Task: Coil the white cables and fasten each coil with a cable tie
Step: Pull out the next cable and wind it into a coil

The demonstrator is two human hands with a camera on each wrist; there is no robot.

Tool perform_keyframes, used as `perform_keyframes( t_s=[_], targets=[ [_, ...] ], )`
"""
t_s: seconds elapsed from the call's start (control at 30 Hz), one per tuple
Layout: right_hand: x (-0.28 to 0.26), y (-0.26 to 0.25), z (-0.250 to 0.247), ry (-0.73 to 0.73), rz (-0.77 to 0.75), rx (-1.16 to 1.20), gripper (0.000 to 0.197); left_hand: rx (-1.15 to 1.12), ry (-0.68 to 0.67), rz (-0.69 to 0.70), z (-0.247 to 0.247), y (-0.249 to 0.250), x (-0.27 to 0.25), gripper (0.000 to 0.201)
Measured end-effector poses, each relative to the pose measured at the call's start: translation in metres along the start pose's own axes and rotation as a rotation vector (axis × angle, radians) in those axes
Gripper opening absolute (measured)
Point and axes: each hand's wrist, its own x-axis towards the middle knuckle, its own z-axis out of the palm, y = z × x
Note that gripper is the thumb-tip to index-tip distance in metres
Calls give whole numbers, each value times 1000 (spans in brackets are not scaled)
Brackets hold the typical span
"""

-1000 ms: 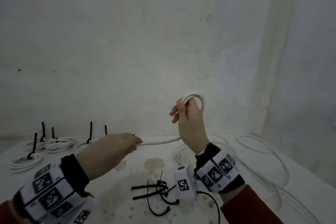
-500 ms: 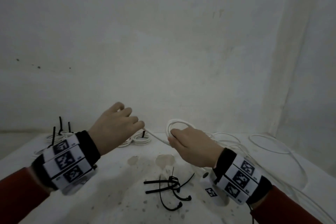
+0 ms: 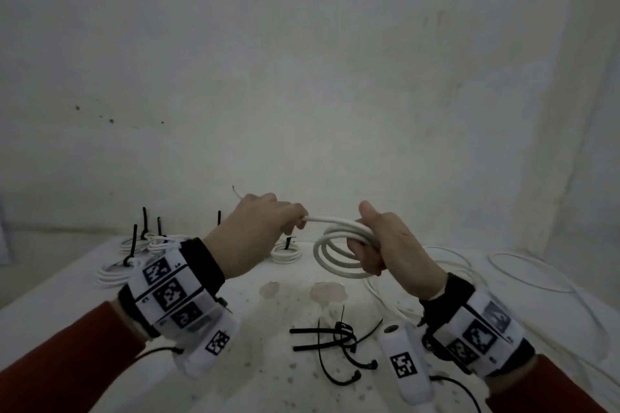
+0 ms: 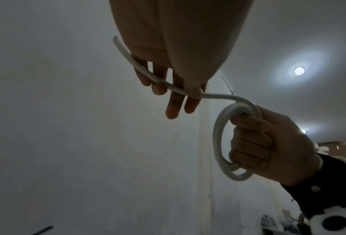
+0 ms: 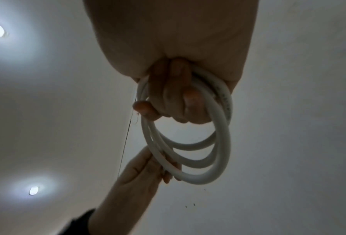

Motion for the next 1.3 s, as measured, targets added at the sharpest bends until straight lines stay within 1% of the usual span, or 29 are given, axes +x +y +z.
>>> perform_keyframes(
  t_s=[0.03, 0.07, 0.17, 0.23, 0.3, 0.4, 0.47, 0.57, 0.63, 0.7, 0.77, 0.8, 0.87, 0.9, 0.93, 0.97, 1.03, 1.1, 1.13, 1.2, 1.3],
  targets=[
    [2, -2, 2, 21, 10, 87, 67, -129, 20, -42, 1, 5, -2, 25],
    [3, -4, 5, 43, 22, 177, 67, -254, 49, -88, 3, 10, -4, 18],
    [10, -8, 15, 118, 66, 436, 68, -527, 156, -235, 7, 29, -10, 27],
    [15, -11, 24, 190, 81, 547, 67, -788, 243, -348, 10, 40, -9, 33],
    [18, -16, 32, 299, 76, 559, 65, -1046, 325, -453, 11, 49, -5, 39],
    [21, -22, 45, 427, 72, 516, 63, -1220, 404, -546, 10, 59, 1, 47],
    [21, -23, 52, 448, 85, 487, 61, -1232, 459, -586, 7, 61, 5, 43],
    [21, -17, 59, 422, 78, 379, 55, -1277, 516, -617, 3, 59, 11, 33],
    [21, -12, 58, 392, 81, 366, 53, -1355, 519, -645, 1, 56, 12, 32],
    [21, -10, 54, 341, 84, 368, 53, -1353, 487, -681, 1, 54, 12, 32],
    [21, -9, 50, 275, 112, 396, 55, -1267, 454, -724, 4, 51, 11, 32],
    [22, -9, 49, 246, 130, 417, 55, -1179, 438, -722, 6, 49, 10, 32],
    [22, -9, 49, 212, 140, 415, 49, -964, 388, -673, 12, 47, 8, 32],
    [22, -8, 50, 216, 136, 390, 44, -906, 361, -657, 13, 47, 8, 33],
    [22, -7, 52, 230, 130, 364, 39, -928, 337, -668, 14, 47, 9, 33],
    [21, -6, 54, 256, 122, 347, 36, -1017, 312, -692, 14, 46, 10, 33],
    [21, -2, 56, 324, 114, 352, 33, -1299, 242, -741, 13, 44, 11, 36],
    [21, 4, 57, 386, 131, 412, 33, -1474, 220, -758, 17, 41, 10, 40],
    [22, 8, 57, 411, 148, 454, 33, -1500, 224, -763, 20, 41, 10, 42],
    [23, 16, 60, 445, 188, 524, 35, -1459, 236, -801, 30, 43, 7, 42],
    [22, 28, 65, 465, 222, 589, 35, -1390, 247, -914, 40, 49, 4, 41]
  ],
)
